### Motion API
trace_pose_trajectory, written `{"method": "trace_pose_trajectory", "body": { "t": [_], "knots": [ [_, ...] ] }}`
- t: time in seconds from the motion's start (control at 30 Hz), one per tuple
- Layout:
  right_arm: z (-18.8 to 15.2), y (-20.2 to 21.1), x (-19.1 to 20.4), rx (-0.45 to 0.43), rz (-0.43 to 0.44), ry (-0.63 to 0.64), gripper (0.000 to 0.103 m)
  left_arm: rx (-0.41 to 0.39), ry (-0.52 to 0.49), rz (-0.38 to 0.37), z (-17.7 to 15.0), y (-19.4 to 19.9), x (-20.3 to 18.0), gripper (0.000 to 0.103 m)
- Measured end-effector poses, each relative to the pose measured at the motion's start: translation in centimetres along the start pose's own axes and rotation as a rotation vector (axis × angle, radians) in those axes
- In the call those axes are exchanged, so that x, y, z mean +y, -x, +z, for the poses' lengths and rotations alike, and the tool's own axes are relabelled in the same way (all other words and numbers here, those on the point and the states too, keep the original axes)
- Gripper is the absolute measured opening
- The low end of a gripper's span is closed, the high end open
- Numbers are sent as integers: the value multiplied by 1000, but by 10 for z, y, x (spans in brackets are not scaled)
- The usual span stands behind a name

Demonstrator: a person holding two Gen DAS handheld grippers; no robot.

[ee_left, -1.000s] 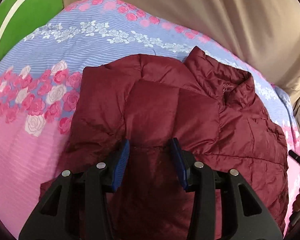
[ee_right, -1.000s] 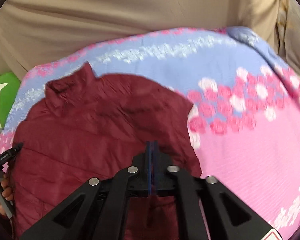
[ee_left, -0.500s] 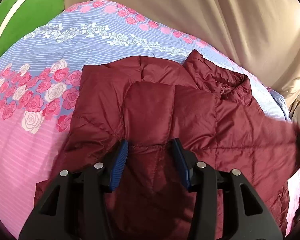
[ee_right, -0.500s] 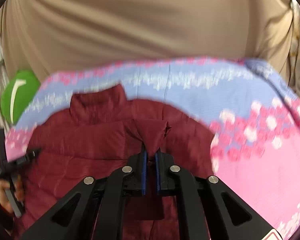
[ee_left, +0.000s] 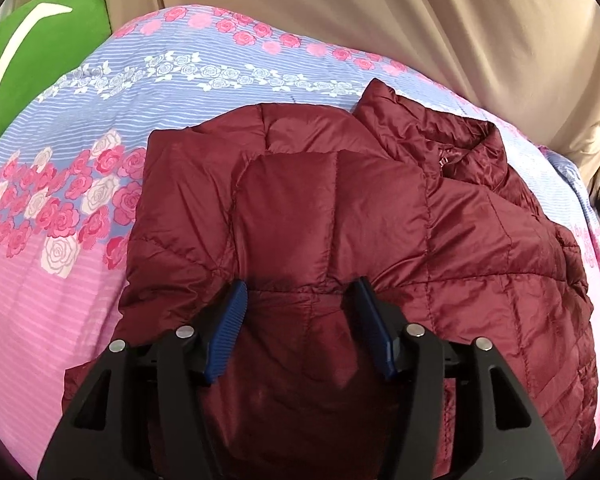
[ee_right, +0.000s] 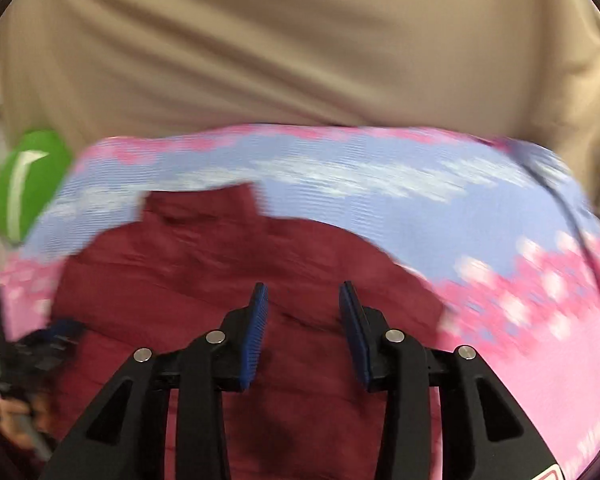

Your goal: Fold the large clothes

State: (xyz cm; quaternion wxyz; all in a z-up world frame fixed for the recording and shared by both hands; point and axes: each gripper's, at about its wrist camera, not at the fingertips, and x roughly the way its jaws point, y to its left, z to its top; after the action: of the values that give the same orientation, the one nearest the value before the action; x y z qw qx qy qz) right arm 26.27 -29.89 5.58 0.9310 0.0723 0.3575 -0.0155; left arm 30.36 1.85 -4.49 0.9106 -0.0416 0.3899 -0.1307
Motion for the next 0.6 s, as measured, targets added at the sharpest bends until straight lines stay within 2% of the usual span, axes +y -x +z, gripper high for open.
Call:
{"method": "trace_pose_trajectory", "body": {
  "t": [0.07,0.1,0.17,0.3,0.43,0.6],
  "knots": [
    [12,-23,27,28,62,67,26,-1,7,-8,0,0,2,54],
    [20,-46,41,53,85,99,25,-1,11,-14,0,1,3,54],
    [30,-80,54,89,110,114,16,-2,16,-21,1,1,4,54],
    [41,-130,79,128,141,108,15,-2,16,-27,1,1,4,56],
    [41,-153,78,156,177,85,19,-2,13,-33,1,1,2,59],
    [39,-171,70,183,181,98,23,-3,13,-42,0,2,1,61]
  ]
}}
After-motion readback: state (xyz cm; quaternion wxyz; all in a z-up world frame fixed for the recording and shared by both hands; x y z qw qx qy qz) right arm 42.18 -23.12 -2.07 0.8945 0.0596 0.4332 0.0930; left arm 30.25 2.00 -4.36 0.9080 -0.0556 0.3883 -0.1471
